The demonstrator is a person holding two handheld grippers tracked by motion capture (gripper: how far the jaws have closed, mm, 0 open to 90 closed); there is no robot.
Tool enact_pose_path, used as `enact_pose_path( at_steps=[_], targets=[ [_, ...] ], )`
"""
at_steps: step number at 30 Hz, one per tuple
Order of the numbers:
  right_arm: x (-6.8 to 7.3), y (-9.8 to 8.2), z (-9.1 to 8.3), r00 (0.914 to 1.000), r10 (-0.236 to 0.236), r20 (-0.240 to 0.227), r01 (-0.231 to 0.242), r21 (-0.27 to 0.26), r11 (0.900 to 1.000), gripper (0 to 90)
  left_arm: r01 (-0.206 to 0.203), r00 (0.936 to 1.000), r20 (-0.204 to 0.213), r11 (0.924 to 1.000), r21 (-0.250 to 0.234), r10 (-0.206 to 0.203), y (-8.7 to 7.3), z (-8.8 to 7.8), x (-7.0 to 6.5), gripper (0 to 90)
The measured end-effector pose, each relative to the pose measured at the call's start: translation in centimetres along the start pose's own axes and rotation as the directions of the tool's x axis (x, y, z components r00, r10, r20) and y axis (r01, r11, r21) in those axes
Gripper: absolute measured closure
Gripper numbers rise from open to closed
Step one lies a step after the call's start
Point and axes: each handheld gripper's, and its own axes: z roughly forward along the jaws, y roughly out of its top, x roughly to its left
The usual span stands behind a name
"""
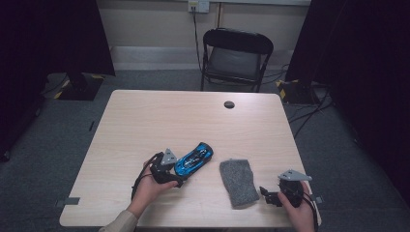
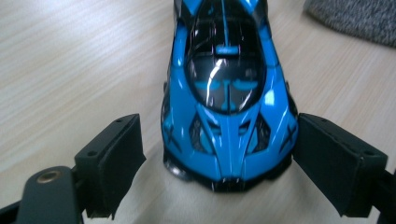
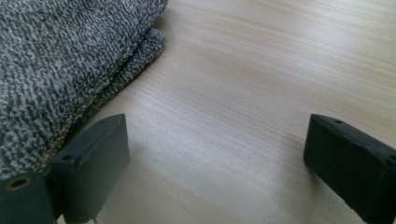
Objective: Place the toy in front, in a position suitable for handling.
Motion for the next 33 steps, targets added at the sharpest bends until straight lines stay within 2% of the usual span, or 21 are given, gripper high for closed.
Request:
enact_pose_path(
  at_steps=[3,11,14,16,24,26,33],
  targets=[
    [0.0,0.2,0.2,1.0,-0.001,-0.001,0.001,0.008,1.0,2.1,-0.043,0.999,-0.011,0.999,0.012,0.043,0.5,0.7,-0.4,16.4],
    [0.1,0.4,0.5,1.0,-0.003,0.001,0.003,0.017,1.0,0.0,-0.012,0.9999,0.002,0.9994,0.031,0.012,0.5,1.9,0.2,16.1],
    [0.1,0.4,0.5,1.0,-0.005,0.001,0.005,0.017,1.0,0.0,-0.013,0.9998,0.014,0.9996,0.024,0.013,0.5,1.9,0.1,19.9],
    [0.1,0.4,0.5,1.0,-0.005,0.001,0.005,0.016,1.0,0.0,-0.019,0.9995,0.024,0.9996,0.02,0.019,0.5,1.8,0.1,23.5],
    [0.1,0.4,0.5,1.0,-0.005,0.002,0.005,0.016,1.0,0.0,-0.009,0.9997,0.021,0.9998,0.017,0.008,0.3,1.5,-0.1,25.6],
    [0.1,0.4,0.5,1.0,-0.003,0.002,0.002,0.017,1.0,0.0,-0.003,0.9997,0.023,0.9994,0.036,0.002,0.1,1.0,0.0,25.7],
    [0.1,0.4,0.5,1.0,-0.003,0.003,0.003,0.017,1.0,0.0,0.005,0.9997,0.024,0.9986,0.053,-0.006,-0.9,-0.5,-0.1,25.7]
  ],
)
